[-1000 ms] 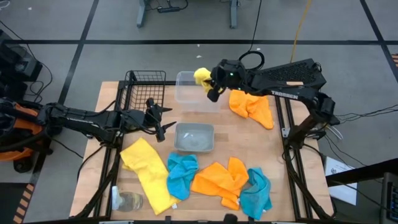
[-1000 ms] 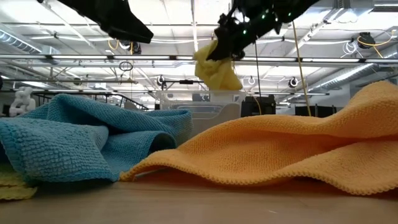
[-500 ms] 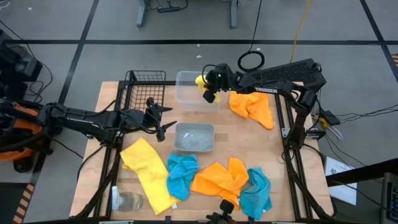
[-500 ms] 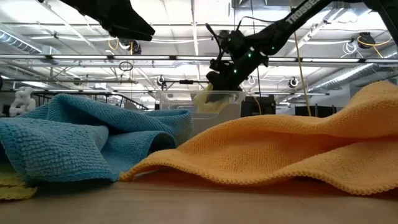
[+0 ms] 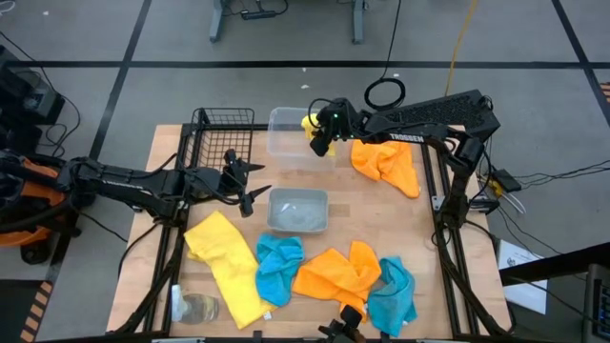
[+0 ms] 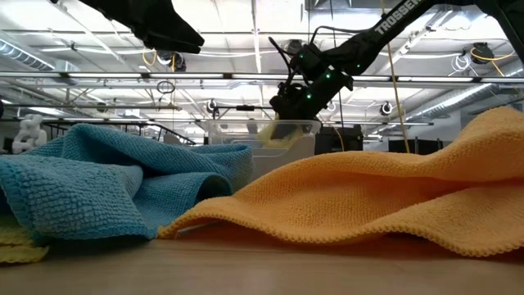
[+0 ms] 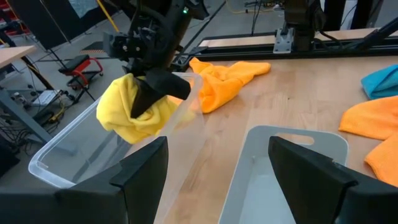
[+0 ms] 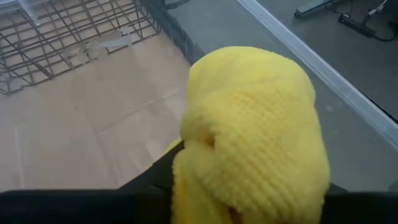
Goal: Sort microfiber towel by color & place in baskets
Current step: Put the right yellow microfiber cloth into the transparent bin, then put the yellow microfiber cloth into the transparent bin
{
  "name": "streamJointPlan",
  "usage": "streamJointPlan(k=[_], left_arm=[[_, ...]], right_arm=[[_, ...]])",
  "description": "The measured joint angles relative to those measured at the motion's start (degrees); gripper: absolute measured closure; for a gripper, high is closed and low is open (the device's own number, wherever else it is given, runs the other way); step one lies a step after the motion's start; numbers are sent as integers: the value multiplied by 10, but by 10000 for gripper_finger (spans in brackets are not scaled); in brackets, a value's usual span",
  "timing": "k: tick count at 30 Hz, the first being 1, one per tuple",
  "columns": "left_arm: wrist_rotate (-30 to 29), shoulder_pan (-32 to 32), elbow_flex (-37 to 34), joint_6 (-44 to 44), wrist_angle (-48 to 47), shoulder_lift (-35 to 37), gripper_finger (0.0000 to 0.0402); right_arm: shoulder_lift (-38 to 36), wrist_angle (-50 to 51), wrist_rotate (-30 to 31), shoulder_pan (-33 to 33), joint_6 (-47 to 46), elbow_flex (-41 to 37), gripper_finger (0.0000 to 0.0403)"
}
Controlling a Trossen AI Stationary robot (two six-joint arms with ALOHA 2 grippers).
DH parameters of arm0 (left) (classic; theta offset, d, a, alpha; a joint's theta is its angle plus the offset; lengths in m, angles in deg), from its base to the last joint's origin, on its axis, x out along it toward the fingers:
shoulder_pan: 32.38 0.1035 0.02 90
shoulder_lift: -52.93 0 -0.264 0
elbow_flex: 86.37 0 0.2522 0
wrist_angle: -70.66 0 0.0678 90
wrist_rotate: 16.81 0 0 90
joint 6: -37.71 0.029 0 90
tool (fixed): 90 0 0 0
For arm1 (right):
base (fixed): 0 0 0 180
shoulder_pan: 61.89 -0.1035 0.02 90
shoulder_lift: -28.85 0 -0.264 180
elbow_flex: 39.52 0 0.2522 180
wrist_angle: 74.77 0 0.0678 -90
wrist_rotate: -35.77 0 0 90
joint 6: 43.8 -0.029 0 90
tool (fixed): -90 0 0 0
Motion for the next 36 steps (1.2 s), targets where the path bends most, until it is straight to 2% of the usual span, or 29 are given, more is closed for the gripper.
streamJointPlan(k=[8, 17, 25, 30, 36], left_arm=[[0, 0, 0, 0, -1, 0, 119], [0, 0, 0, 0, 3, 0, 119], [0, 0, 0, -1, 3, 0, 119], [0, 0, 0, -1, 3, 0, 119], [0, 0, 0, -1, 2, 0, 119]], right_arm=[[-19, 59, 5, -1, 41, 0, 186], [-51, 71, 19, -1, 78, 0, 110], [-51, 104, 19, 0, 83, 0, 104], [-68, 130, 51, -2, 110, 0, 105], [-110, 144, 56, -12, 119, 0, 129]])
